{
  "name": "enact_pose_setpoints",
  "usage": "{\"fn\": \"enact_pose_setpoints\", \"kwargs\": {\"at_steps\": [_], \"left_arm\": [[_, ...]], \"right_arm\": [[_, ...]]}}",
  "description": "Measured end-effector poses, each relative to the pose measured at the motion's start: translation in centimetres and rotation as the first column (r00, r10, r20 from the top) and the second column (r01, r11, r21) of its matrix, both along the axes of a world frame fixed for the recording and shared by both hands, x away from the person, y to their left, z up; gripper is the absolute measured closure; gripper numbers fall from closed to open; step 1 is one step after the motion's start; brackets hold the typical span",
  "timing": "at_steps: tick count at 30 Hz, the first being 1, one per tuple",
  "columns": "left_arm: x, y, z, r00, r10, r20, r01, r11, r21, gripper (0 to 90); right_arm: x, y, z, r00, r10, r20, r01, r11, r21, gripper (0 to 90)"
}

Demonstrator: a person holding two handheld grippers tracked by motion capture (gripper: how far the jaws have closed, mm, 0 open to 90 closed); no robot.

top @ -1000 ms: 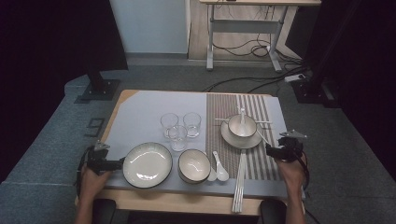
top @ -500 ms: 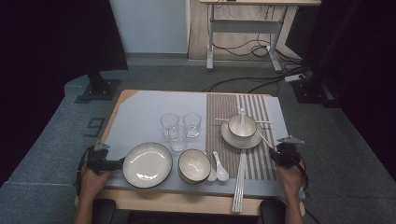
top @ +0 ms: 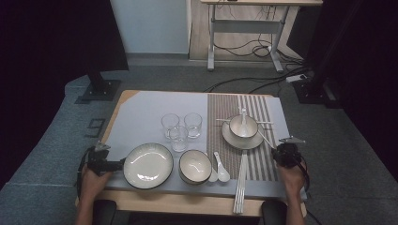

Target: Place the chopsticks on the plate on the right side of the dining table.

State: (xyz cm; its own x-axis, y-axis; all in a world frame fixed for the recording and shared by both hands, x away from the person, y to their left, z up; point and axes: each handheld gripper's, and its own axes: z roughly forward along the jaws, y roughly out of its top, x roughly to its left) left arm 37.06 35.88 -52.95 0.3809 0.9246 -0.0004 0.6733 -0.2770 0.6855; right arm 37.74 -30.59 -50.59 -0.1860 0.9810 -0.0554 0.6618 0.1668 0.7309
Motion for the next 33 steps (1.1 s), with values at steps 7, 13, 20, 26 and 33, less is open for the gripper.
{"fn": "enact_pose_setpoints", "kwargs": {"at_steps": [7,13,20,26,33], "left_arm": [[0.0,0.0,0.0,1.0,0.0,0.0,0.0,1.0,0.0,2.4],[0.0,0.0,0.0,1.0,0.0,0.0,0.0,1.0,0.0,2.4],[0.0,0.0,0.0,1.0,0.0,0.0,0.0,1.0,0.001,2.4],[0.0,0.0,0.0,1.0,0.0,0.0,0.0,1.0,0.001,2.4],[0.0,0.0,0.0,1.0,0.0,0.0,0.0,1.0,0.0,2.4]], "right_arm": [[0.3,-0.4,-0.1,0.9999,0.007,-0.007,-0.007,0.9998,0.017,75.3],[0.7,-0.7,0.1,1.0,0.004,-0.002,-0.004,0.9998,0.019,75.4],[1.2,-1.0,0.1,1.0,0.002,-0.008,-0.002,0.9999,0.014,75.5],[1.6,-1.4,0.1,0.9999,-0.002,-0.016,0.002,0.9998,0.018,75.4],[2.0,-1.9,0.0,0.9998,-0.009,-0.016,0.01,0.9996,0.027,75.6]]}}
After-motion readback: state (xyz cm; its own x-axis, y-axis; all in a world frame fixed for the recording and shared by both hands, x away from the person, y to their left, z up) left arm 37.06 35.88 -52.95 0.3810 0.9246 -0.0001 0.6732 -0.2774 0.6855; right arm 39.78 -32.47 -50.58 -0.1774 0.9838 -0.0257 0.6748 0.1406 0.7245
